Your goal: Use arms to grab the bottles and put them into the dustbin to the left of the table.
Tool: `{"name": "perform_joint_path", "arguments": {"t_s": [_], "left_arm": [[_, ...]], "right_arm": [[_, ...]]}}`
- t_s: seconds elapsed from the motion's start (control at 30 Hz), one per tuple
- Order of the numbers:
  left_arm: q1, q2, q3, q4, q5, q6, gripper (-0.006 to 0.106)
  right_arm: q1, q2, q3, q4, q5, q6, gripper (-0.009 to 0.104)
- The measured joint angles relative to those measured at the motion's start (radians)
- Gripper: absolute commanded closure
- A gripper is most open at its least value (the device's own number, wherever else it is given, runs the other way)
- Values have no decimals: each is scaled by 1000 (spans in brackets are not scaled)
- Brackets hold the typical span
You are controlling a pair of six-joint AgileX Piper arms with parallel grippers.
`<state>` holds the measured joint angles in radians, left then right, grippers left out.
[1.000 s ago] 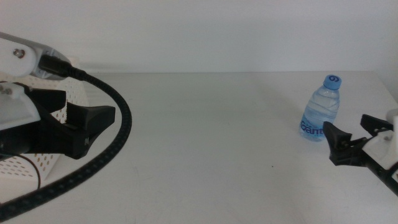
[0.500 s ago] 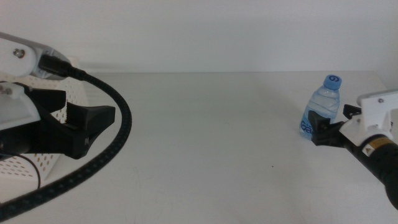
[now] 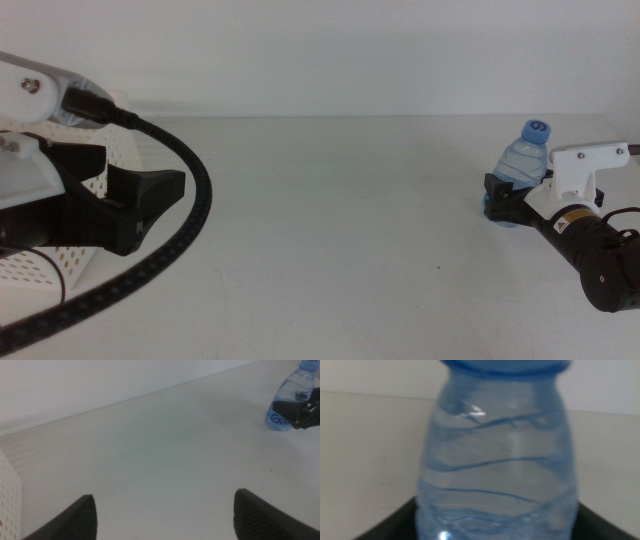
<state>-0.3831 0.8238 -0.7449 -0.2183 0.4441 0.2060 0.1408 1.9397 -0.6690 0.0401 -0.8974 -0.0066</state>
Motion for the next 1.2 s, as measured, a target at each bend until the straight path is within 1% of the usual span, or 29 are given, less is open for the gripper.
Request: {"name": "perform_joint_path", "arguments": {"t_s": [0.07, 0.13, 0.17, 0.23, 0.3, 0.37, 0.4, 0.5, 0.57, 0.7, 0.8, 0.9, 0.97, 1.2], "left_arm": [[0, 0, 0, 0, 0, 0, 10], [0, 0, 0, 0, 0, 0, 10], [0, 0, 0, 0, 0, 0, 10], [0, 0, 0, 0, 0, 0, 10], [0, 0, 0, 0, 0, 0, 10], [0, 0, 0, 0, 0, 0, 10], [0, 0, 0, 0, 0, 0, 10], [0, 0, 0, 0, 0, 0, 10], [0, 0, 0, 0, 0, 0, 10], [0, 0, 0, 0, 0, 0, 10], [0, 0, 0, 0, 0, 0, 10], [0, 0, 0, 0, 0, 0, 10], [0, 0, 0, 0, 0, 0, 10], [0, 0, 0, 0, 0, 0, 10]], "right_arm": [[0, 1, -1, 3, -4, 0, 64], [0, 3, -1, 9, -13, 0, 92], [0, 4, -1, 9, -16, 0, 95], [0, 5, -1, -2, -20, 7, 95], [0, 3, -1, -32, -18, 20, 95], [11, -7, -1, -84, -5, 37, 95], [41, -24, -9, -147, 20, 48, 95], [99, -48, -58, -246, 85, 70, 95], [145, -58, -120, -305, 144, 117, 95], [231, -53, -258, -418, 284, 220, 95], [291, -22, -365, -477, 326, 271, 95], [339, 27, -475, -518, 329, 302, 95], [363, 68, -531, -532, 338, 309, 95], [389, 204, -634, -534, 371, 314, 95]]}}
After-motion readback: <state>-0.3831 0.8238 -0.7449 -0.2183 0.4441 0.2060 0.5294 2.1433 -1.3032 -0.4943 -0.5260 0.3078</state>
